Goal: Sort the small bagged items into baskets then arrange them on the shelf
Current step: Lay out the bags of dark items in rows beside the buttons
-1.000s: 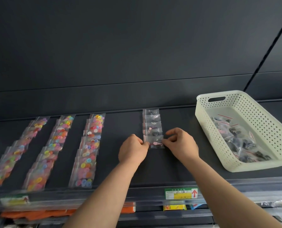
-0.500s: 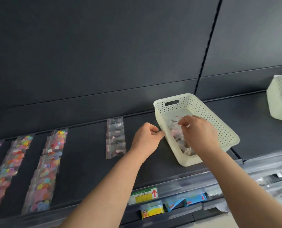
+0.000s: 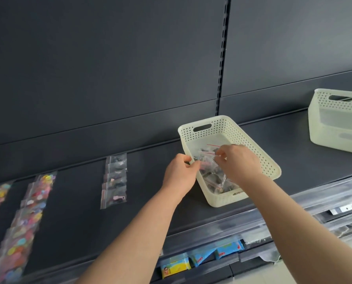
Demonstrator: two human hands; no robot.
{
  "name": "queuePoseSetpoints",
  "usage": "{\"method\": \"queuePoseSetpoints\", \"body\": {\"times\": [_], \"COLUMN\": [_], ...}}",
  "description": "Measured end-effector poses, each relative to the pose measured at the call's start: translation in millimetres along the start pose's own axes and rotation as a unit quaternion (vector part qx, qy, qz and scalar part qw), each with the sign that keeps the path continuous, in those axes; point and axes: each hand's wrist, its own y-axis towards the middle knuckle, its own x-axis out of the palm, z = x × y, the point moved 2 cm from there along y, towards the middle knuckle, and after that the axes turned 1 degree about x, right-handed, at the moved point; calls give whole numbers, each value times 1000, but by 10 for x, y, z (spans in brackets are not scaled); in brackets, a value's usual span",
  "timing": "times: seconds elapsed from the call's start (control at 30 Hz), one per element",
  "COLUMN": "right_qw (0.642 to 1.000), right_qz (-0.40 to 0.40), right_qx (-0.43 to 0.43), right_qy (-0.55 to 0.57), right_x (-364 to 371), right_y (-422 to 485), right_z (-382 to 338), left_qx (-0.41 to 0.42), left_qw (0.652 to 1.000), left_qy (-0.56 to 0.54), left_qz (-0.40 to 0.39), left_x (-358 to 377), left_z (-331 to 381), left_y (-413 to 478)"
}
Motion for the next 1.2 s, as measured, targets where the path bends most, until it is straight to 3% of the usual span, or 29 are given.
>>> {"method": "queuePoseSetpoints", "body": {"times": [0.17, 0.27, 0.4, 0.57, 0.67, 0.8, 0.9, 1.03, 1.1, 1.2], "right_qw": [992, 993, 996, 955, 944, 926, 902, 815, 824, 867], "right_qz": [-58, -54, 1, 48, 4, -117, -153, -257, -253, -232], "right_qx": [31, 38, 40, 4, -71, -152, -110, -2, 13, 7], "right_qy": [-109, -94, 82, 291, 321, 326, 389, 519, 507, 441], "right_x": [156, 203, 162, -92, -170, -69, 86, 393, 511, 630], "right_y": [140, 158, 195, 119, 17, -119, -217, -395, -460, -551], "right_z": [-83, -73, -65, -304, -580, -922, -1100, -1296, -1377, -1509], "left_qx": [-13, -9, -11, -12, 12, 23, -14, -68, -92, -119], "left_qw": [999, 998, 997, 995, 992, 990, 985, 974, 974, 980], "left_qy": [-35, -50, -64, -82, -113, -136, -166, -208, -196, -146], "left_qz": [12, 22, 37, 50, 58, 29, 37, 64, 61, 68], "left_x": [-28, -115, -222, -381, -542, -804, -998, -1210, -1298, -1430], "left_z": [-23, -30, -79, -156, -185, -302, -488, -764, -891, -1068], "left_y": [-26, -43, -68, -103, -150, -239, -327, -453, -515, -597]}}
